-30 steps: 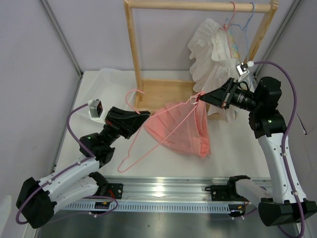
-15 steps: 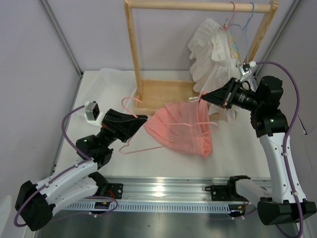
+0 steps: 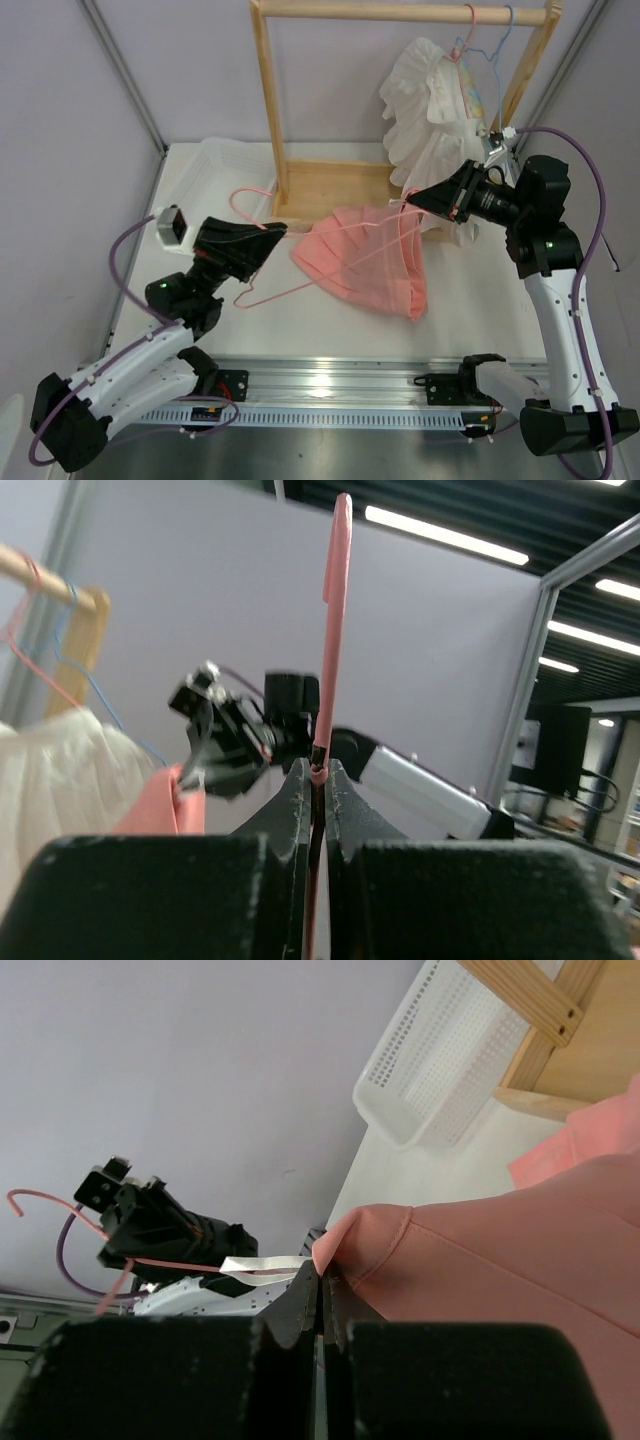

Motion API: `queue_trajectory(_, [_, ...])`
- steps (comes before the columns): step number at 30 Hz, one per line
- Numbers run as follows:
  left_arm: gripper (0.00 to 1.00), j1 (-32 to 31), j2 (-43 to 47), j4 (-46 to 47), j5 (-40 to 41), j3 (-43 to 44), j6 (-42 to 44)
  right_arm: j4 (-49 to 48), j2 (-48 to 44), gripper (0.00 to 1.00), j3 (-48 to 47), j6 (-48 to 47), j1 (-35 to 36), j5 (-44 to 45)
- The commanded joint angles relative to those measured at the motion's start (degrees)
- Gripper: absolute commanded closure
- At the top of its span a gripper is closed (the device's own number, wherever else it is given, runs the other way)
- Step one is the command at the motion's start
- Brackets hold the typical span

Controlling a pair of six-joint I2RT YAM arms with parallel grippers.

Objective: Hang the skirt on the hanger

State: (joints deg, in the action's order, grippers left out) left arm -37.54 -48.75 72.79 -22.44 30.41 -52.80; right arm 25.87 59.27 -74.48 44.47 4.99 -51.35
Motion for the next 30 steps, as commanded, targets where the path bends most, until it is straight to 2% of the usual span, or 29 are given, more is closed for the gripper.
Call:
queue_trajectory(1, [1.00, 3.16, 6.72, 5.54, 4.58, -1.05, 3.92, -1.35, -2.05, 1.00, -1.72, -0.44, -0.16, 1.69])
queue_trajectory(4, [1.00, 3.35, 10.15, -1.13, 6.78, -2.37, 4.98, -2.39, -2.84, 1.00, -1.11, 1.40, -0.16, 4.68])
queue_trajectory(9, [1.00, 3.35, 13.50, -6.34, 9.69, -5.37, 4.28, -5.21, -4.68, 1.00, -0.23, 4.40, -0.16, 9.25])
queue_trajectory(10, [1.00, 3.35, 13.86, -9.66, 10.13, -5.28, 4.28, -5.04, -5.47, 1.00, -0.23, 4.40, -0.16, 10.47])
queue_trajectory(16, [1.00, 3.35, 14.56, -16.18, 11.98, -6.51, 4.89, -7.50, -8.20, 1.00, 2.15, 4.85, 0.19, 14.44])
queue_trajectory(21, [1.00, 3.26, 10.88, -14.52, 10.93, -6.07, 4.11, -7.15, -9.43, 1.00, 2.93, 3.70, 1.77, 17.42])
queue_trajectory(24, [1.00, 2.65, 9.73, -14.08, 11.18, -5.89, 3.14, -6.45, -10.66, 1.00, 3.11, 1.68, 5.10, 22.68])
queue_trajectory(30, [1.00, 0.71, 9.73, -17.68, 12.94, -5.45, 4.98, -5.39, -10.57, 1.00, 3.20, -4.11, 17.58, 38.85])
